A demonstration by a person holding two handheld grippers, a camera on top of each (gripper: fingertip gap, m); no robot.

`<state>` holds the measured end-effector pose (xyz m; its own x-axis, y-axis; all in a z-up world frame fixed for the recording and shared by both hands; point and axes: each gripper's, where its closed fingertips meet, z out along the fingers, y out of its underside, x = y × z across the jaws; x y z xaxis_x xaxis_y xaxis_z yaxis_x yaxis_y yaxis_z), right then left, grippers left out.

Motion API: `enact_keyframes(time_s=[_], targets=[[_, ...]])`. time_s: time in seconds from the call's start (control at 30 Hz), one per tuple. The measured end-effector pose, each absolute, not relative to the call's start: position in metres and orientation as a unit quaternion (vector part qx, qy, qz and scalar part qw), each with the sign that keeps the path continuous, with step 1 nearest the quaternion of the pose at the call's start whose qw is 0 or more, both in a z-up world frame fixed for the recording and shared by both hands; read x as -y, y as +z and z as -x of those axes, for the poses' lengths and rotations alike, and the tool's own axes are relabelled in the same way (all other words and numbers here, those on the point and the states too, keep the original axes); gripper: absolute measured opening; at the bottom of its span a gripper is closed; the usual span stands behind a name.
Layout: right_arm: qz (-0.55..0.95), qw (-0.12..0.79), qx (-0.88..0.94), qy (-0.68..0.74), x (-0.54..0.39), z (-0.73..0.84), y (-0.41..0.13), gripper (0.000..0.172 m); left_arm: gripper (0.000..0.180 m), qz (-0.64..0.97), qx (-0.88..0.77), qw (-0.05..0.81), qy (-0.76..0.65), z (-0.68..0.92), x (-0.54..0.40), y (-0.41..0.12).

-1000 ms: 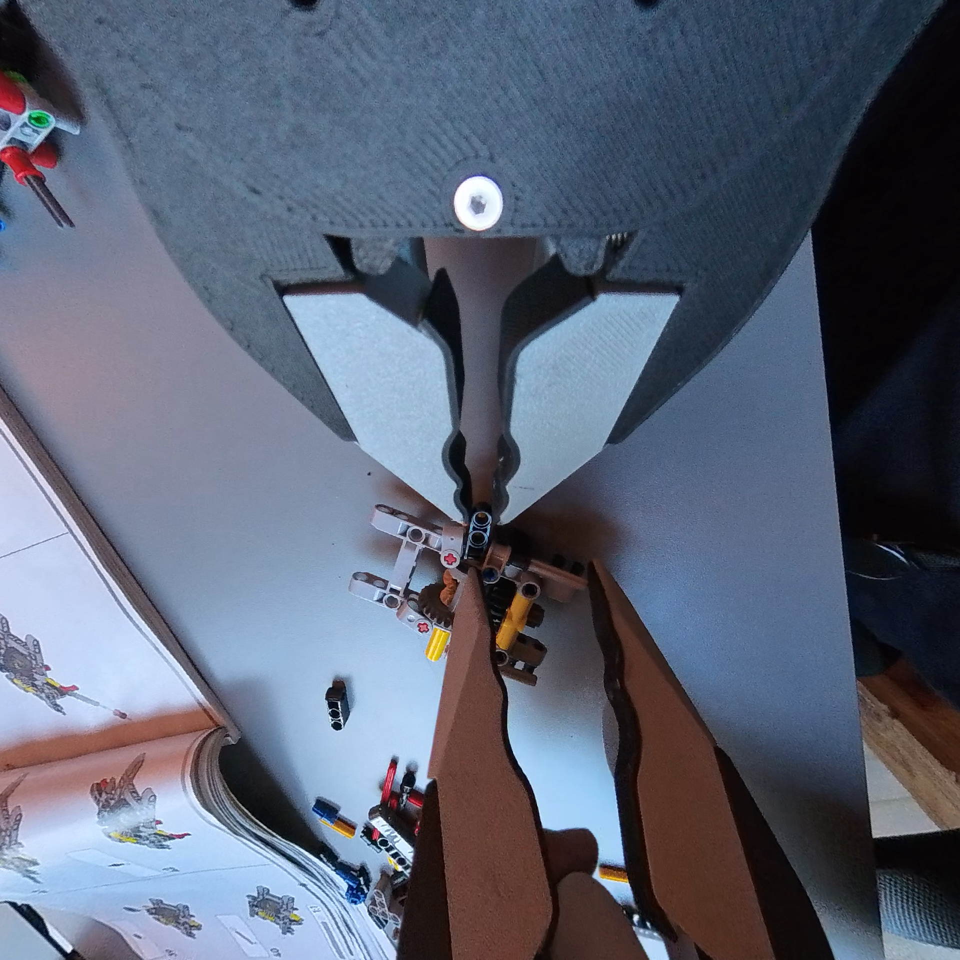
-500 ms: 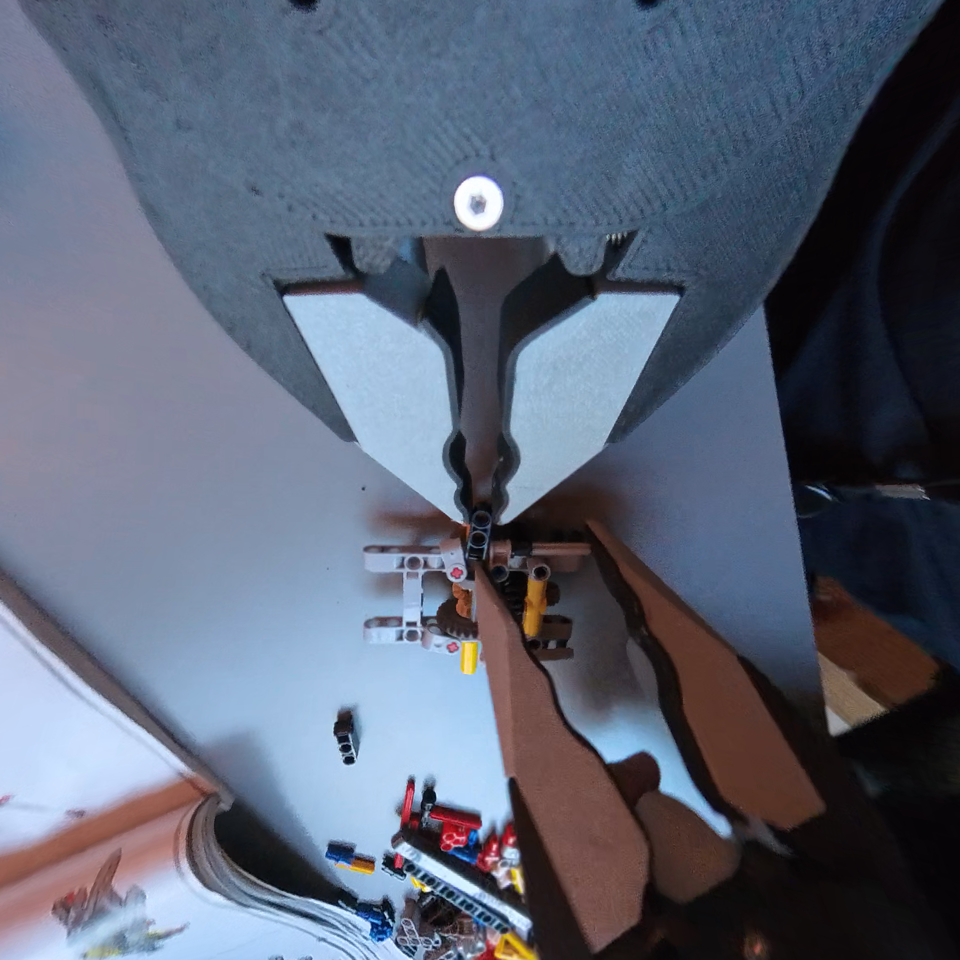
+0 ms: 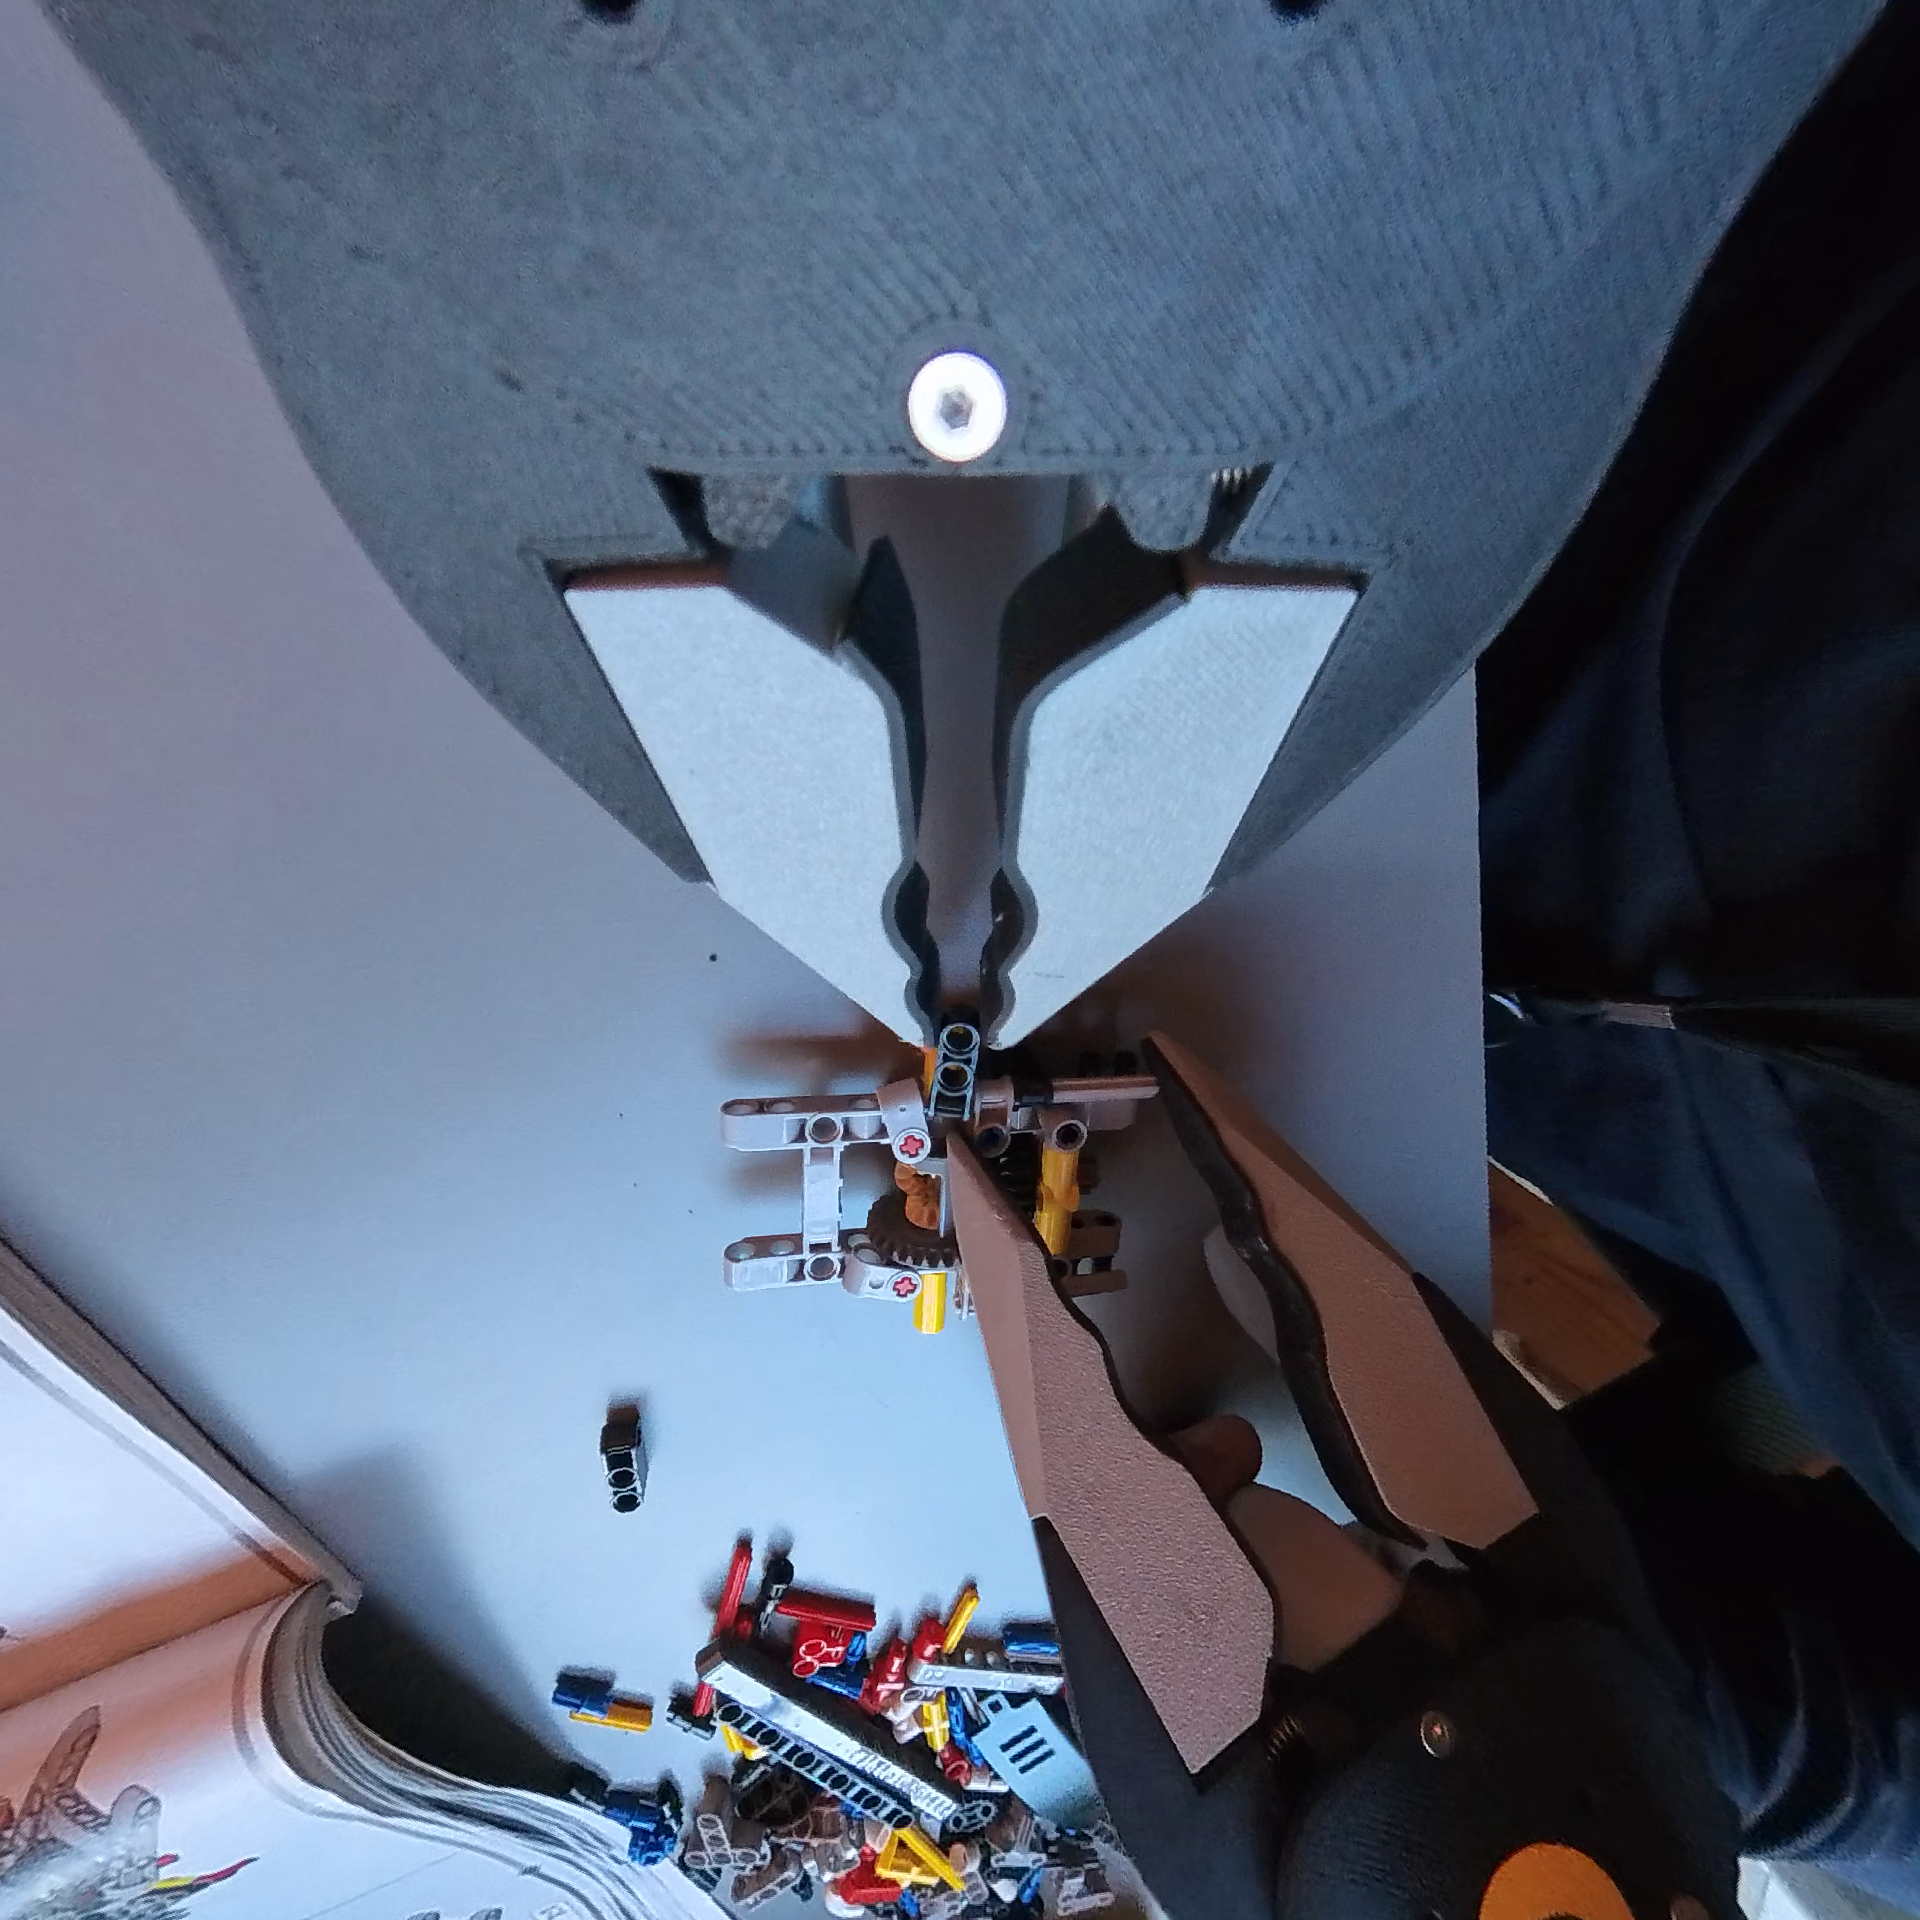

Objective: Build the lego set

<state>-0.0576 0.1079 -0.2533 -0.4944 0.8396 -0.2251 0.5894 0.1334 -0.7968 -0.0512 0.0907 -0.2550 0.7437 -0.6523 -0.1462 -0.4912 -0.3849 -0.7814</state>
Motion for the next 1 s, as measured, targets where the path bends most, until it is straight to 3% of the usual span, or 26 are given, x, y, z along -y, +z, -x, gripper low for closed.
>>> enact_keyframes(time_s=[0.8,1.0], targets=[[0.471,0.151,0.745,0.448,-0.110,0.057,-0.251,0.004,0.039,0.828,-0.343,0.435,-0.093,0.052,-0.090,-0.255],[0.446,0.185,0.731,0.482,-0.110,0.054,-0.235,0.004,0.048,0.824,-0.336,0.434,-0.138,0.050,-0.084,-0.244]])
